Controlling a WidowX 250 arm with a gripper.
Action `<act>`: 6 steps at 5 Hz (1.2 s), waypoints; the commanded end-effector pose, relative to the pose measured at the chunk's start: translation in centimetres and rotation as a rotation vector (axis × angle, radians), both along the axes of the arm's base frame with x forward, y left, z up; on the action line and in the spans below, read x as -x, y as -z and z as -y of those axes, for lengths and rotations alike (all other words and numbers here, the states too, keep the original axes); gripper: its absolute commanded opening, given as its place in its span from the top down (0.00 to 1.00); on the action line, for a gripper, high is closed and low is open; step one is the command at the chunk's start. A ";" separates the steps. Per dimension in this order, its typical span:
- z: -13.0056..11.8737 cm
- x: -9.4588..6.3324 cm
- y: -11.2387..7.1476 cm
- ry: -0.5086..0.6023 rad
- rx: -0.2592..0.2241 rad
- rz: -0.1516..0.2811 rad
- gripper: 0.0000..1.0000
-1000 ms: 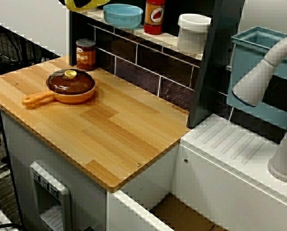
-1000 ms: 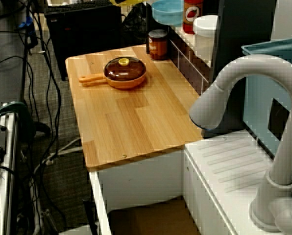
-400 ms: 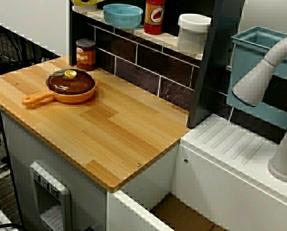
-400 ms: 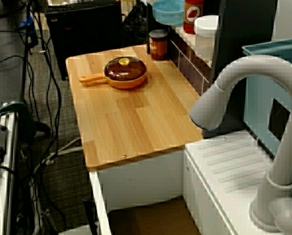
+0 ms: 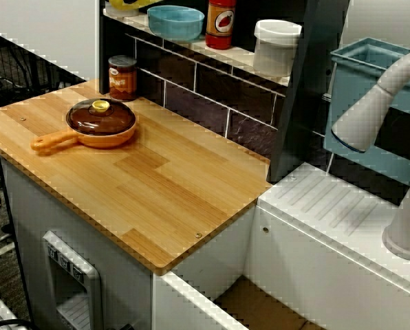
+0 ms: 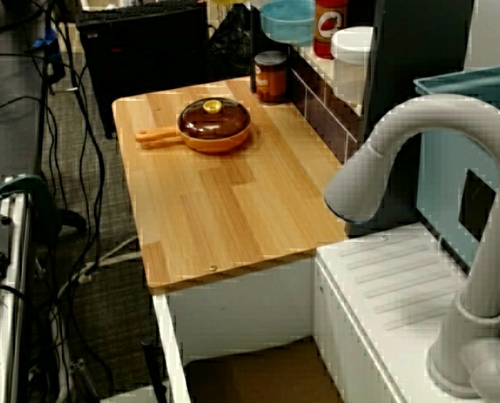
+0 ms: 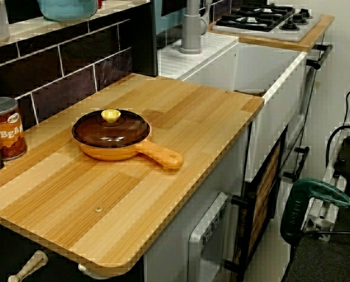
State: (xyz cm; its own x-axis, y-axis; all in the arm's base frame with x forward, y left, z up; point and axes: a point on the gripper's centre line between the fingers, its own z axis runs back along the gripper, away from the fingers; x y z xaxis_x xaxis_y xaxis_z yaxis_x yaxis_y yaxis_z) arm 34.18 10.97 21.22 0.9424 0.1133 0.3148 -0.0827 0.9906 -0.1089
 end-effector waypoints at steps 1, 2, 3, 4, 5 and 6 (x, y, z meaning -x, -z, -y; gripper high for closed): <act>0.6 0.2 -1.2 0.014 -0.030 0.031 1.00; 0.6 0.0 -1.2 0.012 -0.020 0.029 1.00; 0.5 -0.2 -1.3 0.013 -0.012 0.028 1.00; 0.6 -0.1 -1.2 0.013 -0.012 0.023 1.00; 1.0 0.2 -1.0 0.015 -0.012 0.027 1.00; 1.4 0.3 -0.7 0.019 -0.013 0.024 1.00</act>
State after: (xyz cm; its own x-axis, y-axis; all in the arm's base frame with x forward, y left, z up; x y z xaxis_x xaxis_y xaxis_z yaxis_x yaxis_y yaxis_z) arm 34.62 9.68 20.06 0.9536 0.1036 0.2828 -0.0725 0.9903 -0.1184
